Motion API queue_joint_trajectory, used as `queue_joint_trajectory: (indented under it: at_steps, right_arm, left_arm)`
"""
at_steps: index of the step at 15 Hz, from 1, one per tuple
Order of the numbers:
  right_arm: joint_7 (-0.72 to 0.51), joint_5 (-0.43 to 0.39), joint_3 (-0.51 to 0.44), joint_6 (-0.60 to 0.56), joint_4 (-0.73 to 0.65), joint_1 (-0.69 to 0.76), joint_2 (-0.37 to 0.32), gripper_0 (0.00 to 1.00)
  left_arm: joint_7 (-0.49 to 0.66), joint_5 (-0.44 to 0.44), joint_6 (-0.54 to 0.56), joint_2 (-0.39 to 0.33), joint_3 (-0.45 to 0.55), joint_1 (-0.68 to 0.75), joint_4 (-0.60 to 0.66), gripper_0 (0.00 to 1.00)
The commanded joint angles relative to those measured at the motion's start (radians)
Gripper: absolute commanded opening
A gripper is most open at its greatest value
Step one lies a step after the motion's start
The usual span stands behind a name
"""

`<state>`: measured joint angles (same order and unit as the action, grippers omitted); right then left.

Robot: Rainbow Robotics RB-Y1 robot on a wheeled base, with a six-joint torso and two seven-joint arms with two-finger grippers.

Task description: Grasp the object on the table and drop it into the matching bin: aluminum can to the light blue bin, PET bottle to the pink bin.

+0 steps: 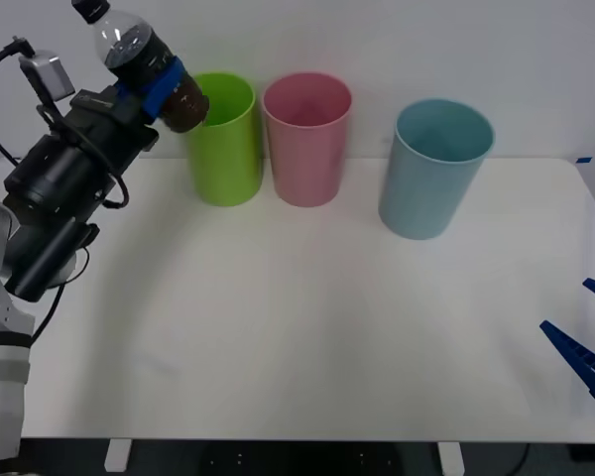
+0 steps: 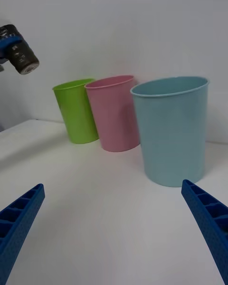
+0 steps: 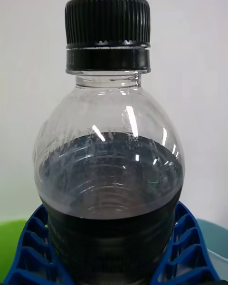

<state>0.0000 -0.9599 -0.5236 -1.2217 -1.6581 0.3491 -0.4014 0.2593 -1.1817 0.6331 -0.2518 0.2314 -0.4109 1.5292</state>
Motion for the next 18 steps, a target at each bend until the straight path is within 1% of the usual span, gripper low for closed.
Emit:
queue_joint_trajectory:
  at_steps: [1, 3, 5, 6, 9, 13, 15, 16, 18]
  right_arm:
    - [0.0, 0.0, 0.0, 0.0, 0.0, 0.0, 0.0, 1.0]
    - [0.0, 0.0, 0.0, 0.0, 0.0, 0.0, 0.0, 1.0]
    - [0.0, 0.0, 0.0, 0.0, 0.0, 0.0, 0.0, 1.0]
    - [0.0, 0.0, 0.0, 0.0, 0.0, 0.0, 0.0, 1.0]
    - [0.0, 0.0, 0.0, 0.0, 0.0, 0.0, 0.0, 1.0]
    - [0.0, 0.0, 0.0, 0.0, 0.0, 0.0, 0.0, 1.0]
    - [0.0, 0.0, 0.0, 0.0, 0.0, 0.0, 0.0, 1.0]
    - [0.0, 0.0, 0.0, 0.0, 0.0, 0.0, 0.0, 1.0]
    - [0.0, 0.0, 0.0, 0.0, 0.0, 0.0, 0.0, 1.0]
  left_arm:
    - [0.029, -0.047, -0.101, 0.0, -0.064, -0.069, -0.037, 0.0]
    - [0.02, -0.064, -0.187, 0.0, -0.127, -0.149, -0.112, 0.0]
    - [0.006, -0.081, -0.231, 0.002, -0.168, -0.236, -0.205, 0.0]
    - [0.003, -0.099, -0.243, 0.014, -0.179, -0.295, -0.268, 0.0]
    - [-0.006, -0.176, -0.285, 0.074, -0.179, -0.425, -0.425, 0.0]
    - [-0.035, -0.273, -0.392, 0.161, -0.176, -0.586, -0.615, 0.0]
    - [-0.063, -0.291, -0.44, 0.192, -0.176, -0.649, -0.689, 0.0]
    - [-0.095, -0.294, -0.467, 0.203, -0.176, -0.671, -0.719, 0.0]
    - [-0.112, -0.299, -0.49, 0.209, -0.181, -0.681, -0.735, 0.0]
